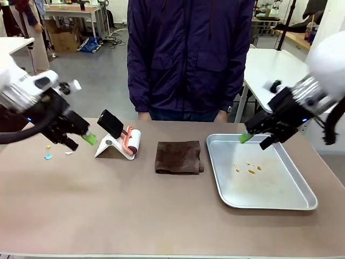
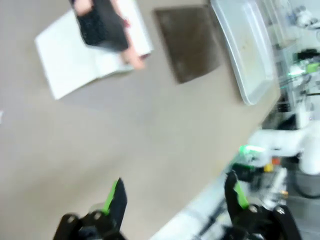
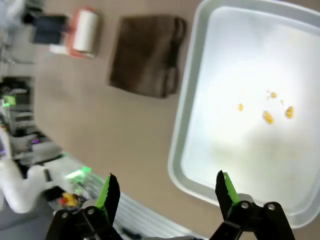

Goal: Clean the surface of the table.
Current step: Hold the Lint Roller with your left hand and the towel with your right hand.

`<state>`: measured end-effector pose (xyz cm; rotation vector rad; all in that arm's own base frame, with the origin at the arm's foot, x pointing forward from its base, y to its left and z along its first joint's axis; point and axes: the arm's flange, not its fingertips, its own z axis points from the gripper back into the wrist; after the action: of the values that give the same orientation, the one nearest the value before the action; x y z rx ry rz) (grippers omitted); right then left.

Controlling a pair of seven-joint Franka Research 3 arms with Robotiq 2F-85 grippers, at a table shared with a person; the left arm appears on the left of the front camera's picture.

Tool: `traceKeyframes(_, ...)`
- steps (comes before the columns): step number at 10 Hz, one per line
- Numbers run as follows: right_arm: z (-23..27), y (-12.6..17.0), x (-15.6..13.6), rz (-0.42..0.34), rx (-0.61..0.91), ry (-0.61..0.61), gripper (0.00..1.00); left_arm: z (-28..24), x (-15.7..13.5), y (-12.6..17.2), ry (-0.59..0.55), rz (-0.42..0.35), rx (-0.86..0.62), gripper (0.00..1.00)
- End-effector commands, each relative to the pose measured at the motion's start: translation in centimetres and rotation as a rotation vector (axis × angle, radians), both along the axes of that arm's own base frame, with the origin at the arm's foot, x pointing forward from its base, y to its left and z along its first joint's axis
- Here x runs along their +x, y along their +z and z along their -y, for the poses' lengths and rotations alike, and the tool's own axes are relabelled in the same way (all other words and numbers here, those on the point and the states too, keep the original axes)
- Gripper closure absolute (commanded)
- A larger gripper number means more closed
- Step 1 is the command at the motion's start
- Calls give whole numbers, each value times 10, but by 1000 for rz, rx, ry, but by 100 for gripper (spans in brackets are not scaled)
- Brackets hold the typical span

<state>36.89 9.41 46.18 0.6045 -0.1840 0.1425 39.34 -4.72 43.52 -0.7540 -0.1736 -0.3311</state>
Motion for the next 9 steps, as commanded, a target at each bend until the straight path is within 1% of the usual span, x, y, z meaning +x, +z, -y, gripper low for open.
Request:
traceKeyframes(1,42,5,-37,79,159,-113,0,-55,-9,9,82,31,-276,0)
traceKeyframes(2,65,9,-56,109,223,-156,0,-94,-24,17,149,78,-365,0)
traceKeyframes(3,95,10,-75,139,308,-187,0,-131,-47,24,206,132,-424,0)
traceKeyframes(4,125,7,-89,133,358,-260,0,-156,-70,28,261,170,-458,0)
traceKeyframes(5,162,5,-104,137,401,-349,0,-173,-88,28,320,183,-470,0)
traceKeyframes(6,198,2,-116,137,448,-438,0,-177,-98,26,362,181,-488,0)
traceKeyframes(8,257,-8,-131,128,526,-556,0,-177,-104,13,433,169,-509,0)
traceKeyframes(9,276,-15,-137,131,554,-584,0,-175,-103,3,468,148,-543,0)
